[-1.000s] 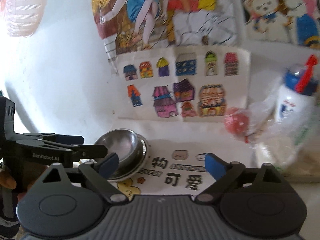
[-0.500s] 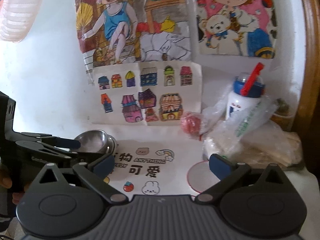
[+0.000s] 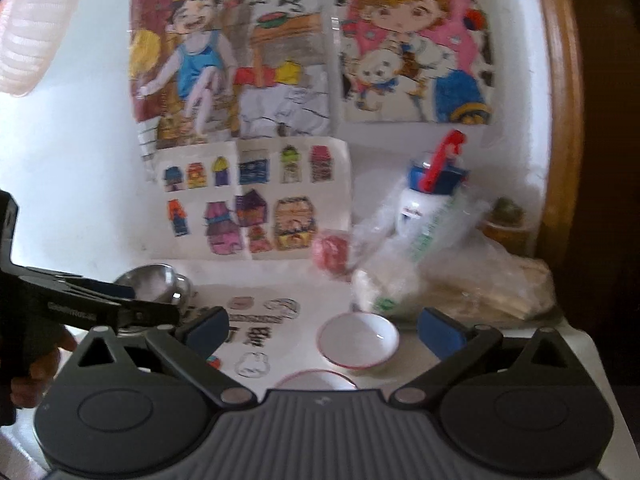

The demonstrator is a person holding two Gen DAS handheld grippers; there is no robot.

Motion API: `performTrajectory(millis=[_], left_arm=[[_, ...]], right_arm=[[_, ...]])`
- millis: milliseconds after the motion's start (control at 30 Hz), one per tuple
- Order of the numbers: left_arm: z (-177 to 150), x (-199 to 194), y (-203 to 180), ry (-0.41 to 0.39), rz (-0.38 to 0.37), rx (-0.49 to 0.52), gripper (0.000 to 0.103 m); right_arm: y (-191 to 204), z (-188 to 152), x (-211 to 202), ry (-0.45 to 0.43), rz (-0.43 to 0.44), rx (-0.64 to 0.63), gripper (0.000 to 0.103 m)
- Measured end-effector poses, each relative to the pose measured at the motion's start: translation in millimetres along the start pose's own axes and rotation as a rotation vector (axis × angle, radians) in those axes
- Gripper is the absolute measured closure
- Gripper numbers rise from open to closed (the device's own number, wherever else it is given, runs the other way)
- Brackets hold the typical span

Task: Organize plates and bowls
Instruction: 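Withdraw both grippers and move them to a white red-rimmed bowl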

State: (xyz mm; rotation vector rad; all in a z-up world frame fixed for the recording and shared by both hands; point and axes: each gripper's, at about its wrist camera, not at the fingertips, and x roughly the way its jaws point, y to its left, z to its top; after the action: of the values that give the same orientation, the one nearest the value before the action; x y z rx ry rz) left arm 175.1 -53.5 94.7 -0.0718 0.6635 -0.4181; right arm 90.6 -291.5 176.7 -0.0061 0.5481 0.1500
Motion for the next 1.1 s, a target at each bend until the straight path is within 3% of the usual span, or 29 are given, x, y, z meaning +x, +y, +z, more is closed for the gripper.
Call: performTrajectory(millis=[200, 467, 700, 1100], left_arm=[[-10.2, 12.4, -4.4, 0.029, -0.023, 0.014, 0.001], [-24.9, 42.1, -18.4, 0.113, -0.048, 0.056, 0.001], [-31.2, 62.0, -21.9, 0.122, -0.005, 0.072, 0.001], [-27.3, 83.7, -24.9, 0.175, -0.044, 0.082, 0.001]], right_arm=[[-25.3, -17.6, -2.7, 0.032, -0.008, 0.091, 0.0], [-30.5, -40.3, 13.5, 0.141, -0.016, 0.094, 0.0], [-38.4, -53.4, 27.3, 0.183, -0.014, 0.13, 0.0], [-47.4, -59.9, 48.1, 0.234, 0.008, 0.165, 0.006]])
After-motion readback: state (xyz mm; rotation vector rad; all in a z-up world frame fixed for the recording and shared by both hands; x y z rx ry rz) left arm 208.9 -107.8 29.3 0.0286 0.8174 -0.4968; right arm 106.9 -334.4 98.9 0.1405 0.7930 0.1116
